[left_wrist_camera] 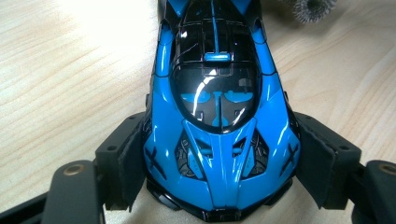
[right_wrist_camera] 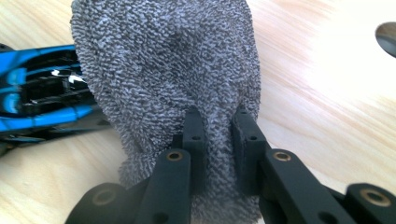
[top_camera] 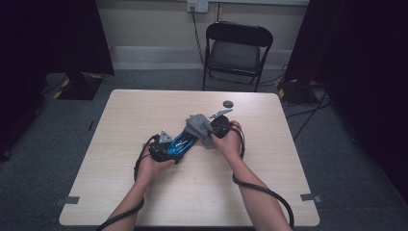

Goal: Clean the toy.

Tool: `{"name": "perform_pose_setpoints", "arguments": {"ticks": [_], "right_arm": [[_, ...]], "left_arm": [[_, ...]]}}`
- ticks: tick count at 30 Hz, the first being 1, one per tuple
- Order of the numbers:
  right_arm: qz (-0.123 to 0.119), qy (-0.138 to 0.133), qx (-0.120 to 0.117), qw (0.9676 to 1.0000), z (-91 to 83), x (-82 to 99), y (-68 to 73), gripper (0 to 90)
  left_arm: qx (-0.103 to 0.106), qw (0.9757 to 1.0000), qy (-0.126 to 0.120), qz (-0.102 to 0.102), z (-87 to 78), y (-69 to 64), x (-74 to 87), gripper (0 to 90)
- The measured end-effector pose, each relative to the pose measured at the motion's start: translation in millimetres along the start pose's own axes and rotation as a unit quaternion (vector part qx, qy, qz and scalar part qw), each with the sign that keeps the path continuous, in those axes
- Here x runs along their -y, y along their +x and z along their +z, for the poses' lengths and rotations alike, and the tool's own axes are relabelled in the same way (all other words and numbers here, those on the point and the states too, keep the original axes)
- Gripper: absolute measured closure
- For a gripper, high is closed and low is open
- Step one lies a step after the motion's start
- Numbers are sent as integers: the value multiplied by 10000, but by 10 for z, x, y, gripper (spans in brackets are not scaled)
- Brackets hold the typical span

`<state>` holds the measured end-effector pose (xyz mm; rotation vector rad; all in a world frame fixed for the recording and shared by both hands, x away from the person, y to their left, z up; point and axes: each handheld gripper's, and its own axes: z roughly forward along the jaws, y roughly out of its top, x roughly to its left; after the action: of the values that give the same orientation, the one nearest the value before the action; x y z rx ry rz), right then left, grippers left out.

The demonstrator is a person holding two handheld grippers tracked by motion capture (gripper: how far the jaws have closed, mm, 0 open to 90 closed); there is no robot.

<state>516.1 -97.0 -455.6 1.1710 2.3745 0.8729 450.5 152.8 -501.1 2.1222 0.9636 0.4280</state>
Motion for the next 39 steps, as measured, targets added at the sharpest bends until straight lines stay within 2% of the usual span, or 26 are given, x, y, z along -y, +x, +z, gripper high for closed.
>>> {"name": "perform_pose_setpoints", "arguments": {"ticks": [6,14,19,27,32,34,36,37,39], "right_arm": [[224,-7,38,9997,-42,118,-136,776],[306,-212,177,9992,-227,225,-255,776],[329,-211,178,9991,-326,307,-310,776],[262,-270,154,9992,-469,465,-293,775],[306,-317,135,9989,-523,507,-314,775],[307,-331,134,9989,-535,506,-321,775],[302,-360,128,9988,-561,500,-337,775],[299,-385,147,9987,-581,494,-351,775],[301,-395,140,9987,-591,493,-361,775]], "left_arm": [[-2,10000,2,6,0,1,0,257],[-8,10000,1,-15,-1,-2,1,256],[-13,10000,3,-9,-2,-2,0,256],[-7,10000,7,-26,-2,-4,1,253],[-102,9999,19,18,-17,2,1,231],[-72,10000,25,-24,-20,-2,0,222],[-39,10000,-6,2,-39,4,-12,221],[-11,9999,-77,-72,-83,9,-48,218],[17,9998,-167,-94,-145,10,-102,212]]}}
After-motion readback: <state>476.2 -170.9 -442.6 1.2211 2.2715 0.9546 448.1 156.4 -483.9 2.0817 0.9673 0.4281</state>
